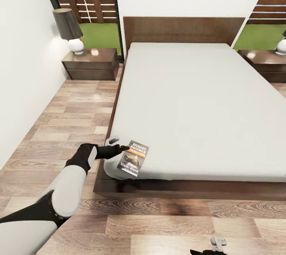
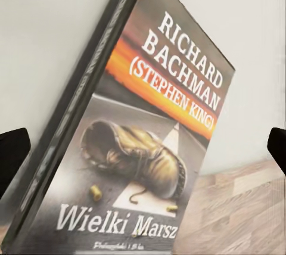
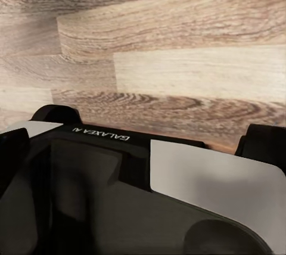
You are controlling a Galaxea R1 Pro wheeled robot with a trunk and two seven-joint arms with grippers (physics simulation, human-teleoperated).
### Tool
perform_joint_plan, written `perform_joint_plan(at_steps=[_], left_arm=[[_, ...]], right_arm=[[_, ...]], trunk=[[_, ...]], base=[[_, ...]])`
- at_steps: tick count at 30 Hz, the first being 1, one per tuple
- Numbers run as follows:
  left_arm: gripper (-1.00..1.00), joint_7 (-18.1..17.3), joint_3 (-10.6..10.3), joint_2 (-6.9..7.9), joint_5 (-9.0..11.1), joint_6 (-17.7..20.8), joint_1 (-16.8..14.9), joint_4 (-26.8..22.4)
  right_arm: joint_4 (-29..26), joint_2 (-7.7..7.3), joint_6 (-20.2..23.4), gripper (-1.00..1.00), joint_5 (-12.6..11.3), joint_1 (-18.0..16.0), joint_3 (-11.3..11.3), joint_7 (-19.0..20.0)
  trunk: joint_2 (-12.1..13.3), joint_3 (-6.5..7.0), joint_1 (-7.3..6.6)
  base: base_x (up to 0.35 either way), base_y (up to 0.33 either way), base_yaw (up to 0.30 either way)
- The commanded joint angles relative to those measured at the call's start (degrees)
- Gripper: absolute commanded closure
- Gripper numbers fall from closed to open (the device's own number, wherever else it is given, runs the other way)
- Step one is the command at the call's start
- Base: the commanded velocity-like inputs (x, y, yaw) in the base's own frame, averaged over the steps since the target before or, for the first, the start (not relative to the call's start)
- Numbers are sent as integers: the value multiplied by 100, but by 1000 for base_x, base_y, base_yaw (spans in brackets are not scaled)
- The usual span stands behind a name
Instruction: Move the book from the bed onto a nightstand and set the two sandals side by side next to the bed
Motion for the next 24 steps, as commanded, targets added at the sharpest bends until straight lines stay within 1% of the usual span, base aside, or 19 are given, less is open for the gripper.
perform_joint_plan(at_steps=[1, 3, 6, 7, 9, 11, 12, 13, 15, 16, 17, 18, 20, 21, 22, 24], left_arm=[[-100, -89, 46, 13, -63, 33, -5, -28], [-100, -320, 44, 145, -65, 41, -4, -128], [-100, -840, 43, 399, -71, 49, -5, -223], [-100, -948, 43, 454, -74, 51, -4, -230], [-100, -1441, 43, 734, -79, 54, 4, -237], [-100, -1740, 41, 899, -80, 53, 14, -232], [-100, -2062, 40, 1075, -81, 53, 30, -225], [-100, -2226, 39, 1165, -84, 53, 40, -221], [-100, -2821, 36, 1555, -94, 45, 154, -211], [-100, -3163, 35, 1855, -102, 34, 342, -208], [-100, -3256, 35, 1947, -104, 29, 418, -207], [-100, -3416, 35, 2113, -108, 20, 574, -206], [-100, -3606, 36, 2379, -112, -73, 917, -205], [-100, -3669, 40, 2561, -110, -313, 1242, -202], [-100, -3693, 41, 2653, -102, -560, 1471, -200], [-100, -3716, 49, 2749, -83, -1117, 1872, -178]], right_arm=[[8, -1, -13, -100, -3, -3, -17, 21], [8, -3, -13, -100, -3, -3, -17, 20], [8, -5, -13, -100, -3, -3, -17, 18], [8, -3, -13, -100, -3, -3, -17, 18], [8, -6, -13, -100, -3, -3, -17, 18], [8, -7, -13, -100, -3, -3, -17, 17], [8, -8, -13, -100, -3, -3, -17, 17], [8, -9, -13, -100, -3, -3, -17, 17], [8, -10, -11, -100, -4, -3, -17, 17], [8, -10, -10, -100, -5, -3, -17, 20], [8, -10, -9, -100, -7, -3, -17, 20], [8, -10, -11, -100, -5, -3, -17, 22], [8, -10, -11, -100, -6, -3, -17, 19], [8, -10, -12, -100, -6, -3, -17, 18], [8, -10, -12, -100, -5, -3, -17, 15], [8, -10, -13, -100, -7, -3, -17, 21]], trunk=[[40, 15, -23], [120, 51, -67], [240, 104, -133], [280, 122, -155], [360, 158, -198], [441, 194, -242], [481, 212, -264], [521, 230, -286], [601, 266, -330], [641, 284, -352], [681, 302, -374], [721, 320, -396], [802, 356, -440], [842, 374, -462], [882, 392, -484], [962, 428, -528]], base=[[0, 0, 0], [0, 0, 0], [0, 0, 0], [0, 0, 0], [0, 0, 0], [0, 0, 0], [0, 0, 0], [0, 0, 0], [0, 0, 0], [0, 0, 0], [0, 0, 0], [0, 0, 0], [0, 0, 0], [0, 0, 0], [0, 0, 0], [0, 0, 0]])
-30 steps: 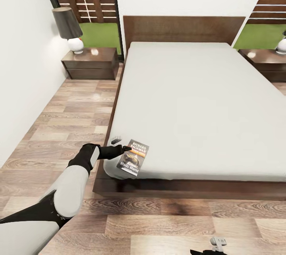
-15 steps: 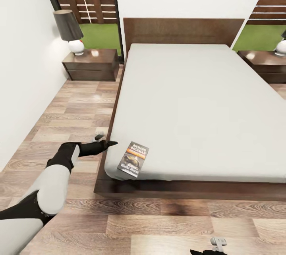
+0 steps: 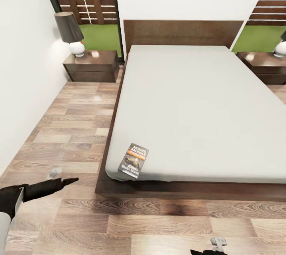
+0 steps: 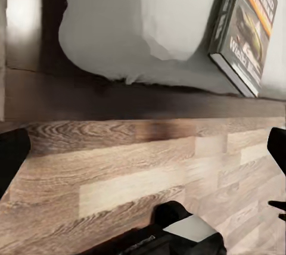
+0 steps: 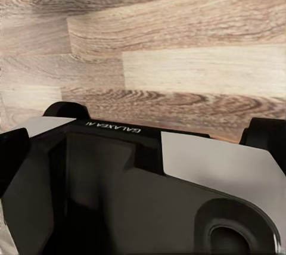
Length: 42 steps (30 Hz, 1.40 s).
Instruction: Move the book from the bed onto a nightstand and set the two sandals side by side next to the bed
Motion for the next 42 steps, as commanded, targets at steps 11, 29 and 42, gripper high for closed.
perform_joint_plan(at_steps=[11, 29, 42], left_arm=[[-100, 1899, 439, 53, -33, -2758, 655, 2021], [-100, 2403, 538, 40, -31, -3279, 678, 2643], [-100, 2384, 538, 21, -31, -3273, 678, 2650]], right_arm=[[13, -1, 2, -100, -13, -3, -25, 14], [-2145, -67, 2952, -100, -356, -12, -159, 512], [-3945, 281, 4208, -100, -926, -12, -142, 552]], trunk=[[440, 195, -242], [601, 267, -330], [601, 267, -330]], base=[[0, 0, 0], [0, 0, 0], [0, 0, 0]])
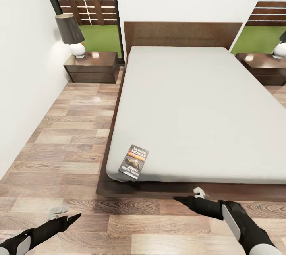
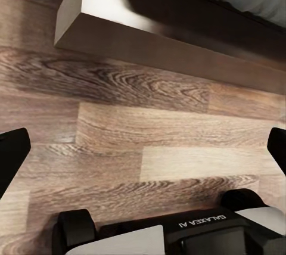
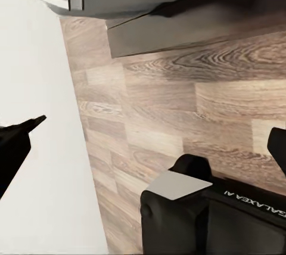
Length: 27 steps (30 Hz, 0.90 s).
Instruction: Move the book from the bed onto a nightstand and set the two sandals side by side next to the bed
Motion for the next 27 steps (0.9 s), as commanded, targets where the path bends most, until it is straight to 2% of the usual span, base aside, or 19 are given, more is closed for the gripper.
perform_joint_plan(at_steps=[1, 7, 9, 10, 12, 15, 16, 18, 22, 24, 25, 26, 27], left_arm=[[-100, -7, 33, 2, -60, -48, -2, 3], [-100, -1, 41, 0, -52, -47, -2, 3], [-100, 1, 42, -64, -51, -47, -2, 4], [-100, 5, 42, -91, -51, -47, -2, 3], [-100, 12, 42, -128, -51, -47, -2, 3], [-100, 30, 42, -164, -51, -47, -2, 4], [-100, 45, 42, -207, -51, -47, -2, 3], [-100, 49, 42, -231, -51, -47, -2, 5], [-100, 51, 42, -248, -52, -47, -2, 6], [-100, 51, 42, -251, -57, -47, -2, 10], [-100, 52, 42, -252, -58, -47, -2, 10], [-100, 52, 42, -252, -59, -48, -2, 11], [-100, 52, 42, -257, -59, -50, -2, 11]], right_arm=[[-7, 128, 51, -100, -15, -2, -15, 2], [-29, 455, 89, -100, -28, -9, -30, -16], [-66, 777, 79, -100, -21, -12, -29, -39], [-75, 881, 66, -100, -18, -12, -30, -45], [-83, 990, 41, -100, -7, -15, -31, -63], [-77, 1050, 26, -100, -3, -24, -32, -185], [-72, 1074, 23, -100, -24, -30, -32, -537], [-67, 1121, 22, -100, -33, -40, -32, -865], [-46, 1227, 22, -100, -52, -50, -32, -1207], [-44, 1246, 22, -100, -217, -53, -32, -1246], [-41, 1252, 22, -100, -420, -54, -32, -1256], [-40, 1261, 22, -100, -683, -54, -32, -1264], [-38, 1268, 22, -100, -1113, -55, -29, -1273]], trunk=[[-2, -3, 0], [-2, -3, 0], [-2, -3, 0], [-2, -3, 0], [-2, -3, 0], [-2, -3, 0], [-2, -3, 0], [-2, -3, 0], [-2, -3, 0], [-2, -3, 0], [-2, -3, 0], [-2, -3, 0], [-2, -3, 0]], base=[[0, 0, 0], [0, 0, 0], [0, 0, 0], [0, 0, 0], [0, 0, 0], [0, 0, 0], [0, 0, 0], [0, 0, 0], [0, 0, 0], [0, 0, 0], [0, 0, 0], [0, 0, 0], [0, 0, 0]])
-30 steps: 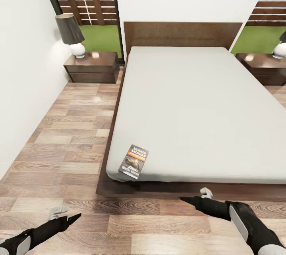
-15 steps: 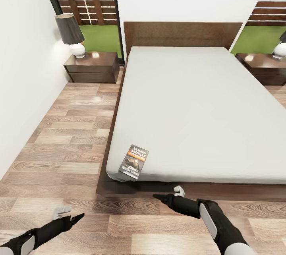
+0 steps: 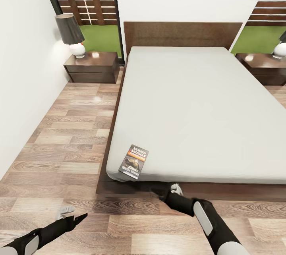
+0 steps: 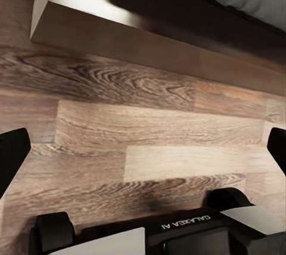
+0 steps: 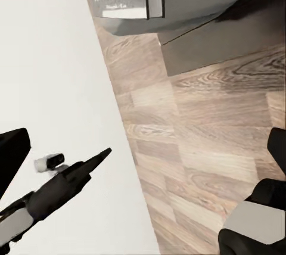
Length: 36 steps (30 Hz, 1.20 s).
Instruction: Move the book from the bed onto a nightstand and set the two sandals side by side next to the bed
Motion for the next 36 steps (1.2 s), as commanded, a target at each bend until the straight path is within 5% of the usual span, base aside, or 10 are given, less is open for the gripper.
perform_joint_plan(at_steps=[1, 5, 16, 23, 31, 36], left_arm=[[-100, -7, 33, 0, -60, -51, -3, 4], [-100, -28, 33, -2, -60, -54, -3, 4], [-100, -40, 33, -74, -61, -54, -3, 5], [-100, -17, 33, -122, -61, -52, -3, 17], [-100, -12, 33, -162, -62, -54, -3, 22], [-100, -13, 33, -168, -65, -55, -3, 22]], right_arm=[[0, 9, 36, -100, -268, -2, -23, 7], [-23, 19, 35, -100, -723, -2, 2, 2], [-18, 66, -388, -100, -825, -2, 23, -12], [5, 275, -402, -100, -842, -3, 26, -12], [29, 303, -403, -100, -1432, -3, 30, 29], [30, 304, -403, -100, -1487, -3, 33, 37]], trunk=[[-2, -4, 0], [-2, -4, 0], [-2, -4, 0], [-2, -4, 0], [-2, -4, 0], [-2, -4, 0]], base=[[0, 0, 0], [0, 0, 0], [0, 0, 0], [0, 0, 0], [0, 0, 0], [0, 0, 0]])
